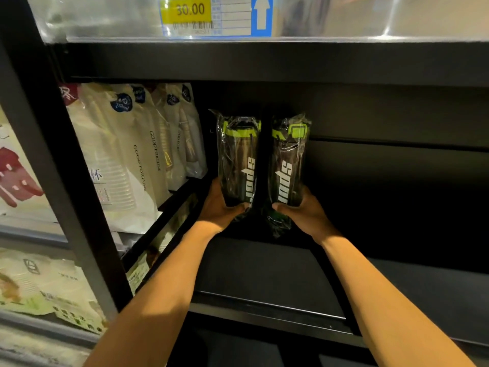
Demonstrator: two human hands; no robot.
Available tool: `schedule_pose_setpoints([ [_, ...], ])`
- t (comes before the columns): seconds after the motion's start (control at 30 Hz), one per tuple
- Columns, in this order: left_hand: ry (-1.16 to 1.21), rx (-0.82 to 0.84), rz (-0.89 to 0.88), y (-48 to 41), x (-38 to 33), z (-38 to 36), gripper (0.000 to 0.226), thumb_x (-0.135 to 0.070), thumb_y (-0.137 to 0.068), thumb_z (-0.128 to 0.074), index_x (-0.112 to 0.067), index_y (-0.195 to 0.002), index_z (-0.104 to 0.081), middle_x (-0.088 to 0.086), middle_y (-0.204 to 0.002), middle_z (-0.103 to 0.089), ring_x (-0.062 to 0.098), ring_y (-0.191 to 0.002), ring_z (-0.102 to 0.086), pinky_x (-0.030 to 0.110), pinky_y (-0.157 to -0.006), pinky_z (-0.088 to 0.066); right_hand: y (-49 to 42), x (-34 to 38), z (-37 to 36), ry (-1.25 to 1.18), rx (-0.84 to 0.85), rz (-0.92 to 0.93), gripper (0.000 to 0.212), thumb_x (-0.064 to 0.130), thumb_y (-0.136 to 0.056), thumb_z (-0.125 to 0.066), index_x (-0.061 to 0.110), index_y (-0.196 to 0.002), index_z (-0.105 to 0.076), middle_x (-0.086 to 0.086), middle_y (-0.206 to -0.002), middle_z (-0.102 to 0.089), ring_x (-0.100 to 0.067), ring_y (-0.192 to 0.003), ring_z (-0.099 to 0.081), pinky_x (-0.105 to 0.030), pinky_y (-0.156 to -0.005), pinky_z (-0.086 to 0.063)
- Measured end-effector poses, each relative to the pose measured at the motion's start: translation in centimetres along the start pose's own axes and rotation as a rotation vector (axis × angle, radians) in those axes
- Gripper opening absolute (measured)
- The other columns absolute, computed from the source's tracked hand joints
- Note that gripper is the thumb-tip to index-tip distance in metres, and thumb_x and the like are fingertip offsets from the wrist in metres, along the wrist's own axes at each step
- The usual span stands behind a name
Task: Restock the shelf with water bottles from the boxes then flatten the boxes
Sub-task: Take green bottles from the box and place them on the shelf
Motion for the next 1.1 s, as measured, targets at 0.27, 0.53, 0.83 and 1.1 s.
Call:
schedule_pose_setpoints([
  [0.27, -0.001, -0.051, 0.027, 0.4, -0.4, 0.6, 0.110, -0.018, -0.076, -0.092, -0.021, -0.160, -0.022, -0.010, -0.145, -0.044, 0.007, -0.134, -0.040, 0.025, -0.108, -0.036, 0.5, 0.1, -0.2, -0.018, 0.011, -0.052, 0.070, 0.026, -0.086, -0.084, 0.018, -0.146, -0.049, 0.006, -0.128, -0.066, -0.013, -0.119, -0.065, -0.019, -0.087, -0.054],
  [0.53, -0.325, -0.125, 0.089, 8.6, -4.7, 3.6, 0.073, -0.034, -0.092, -0.076, -0.012, -0.153, -0.042, 0.012, -0.150, -0.050, 0.029, -0.139, -0.045, 0.037, -0.111, -0.040, 6.8, 4.0, 3.3, 0.210, -0.053, -0.108, 0.094, 0.043, -0.091, -0.077, 0.016, -0.163, -0.023, -0.009, -0.164, -0.036, -0.030, -0.148, -0.039, -0.038, -0.114, -0.039],
  [0.83, -0.460, 0.049, -0.197, 35.1, -1.9, 0.9, 0.057, -0.046, -0.101, -0.055, -0.029, -0.155, -0.043, -0.011, -0.162, -0.037, 0.012, -0.155, -0.024, 0.040, -0.126, -0.025, 35.3, 3.8, 3.7, 0.613, -0.234, 0.151, 0.062, 0.051, -0.099, -0.055, 0.014, -0.148, -0.047, -0.004, -0.149, -0.050, -0.023, -0.142, -0.041, -0.040, -0.118, -0.038],
  [1.1, -0.487, 0.308, -0.202, 51.2, 3.4, -4.0, 0.067, -0.046, -0.097, -0.061, -0.011, -0.152, -0.048, 0.008, -0.155, -0.049, 0.031, -0.146, -0.041, 0.050, -0.122, -0.032, 55.9, -7.5, 3.6, 0.802, -0.091, -0.218, 0.075, 0.054, -0.098, -0.059, 0.011, -0.156, -0.039, -0.010, -0.157, -0.044, -0.030, -0.147, -0.037, -0.048, -0.121, -0.035],
])
Point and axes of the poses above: each hand's wrist, its own y-axis away from the middle knuckle, its own z-axis out of the back of the hand, x = y × z, the point moved 3 cm from there along -y, towards the middle knuckle
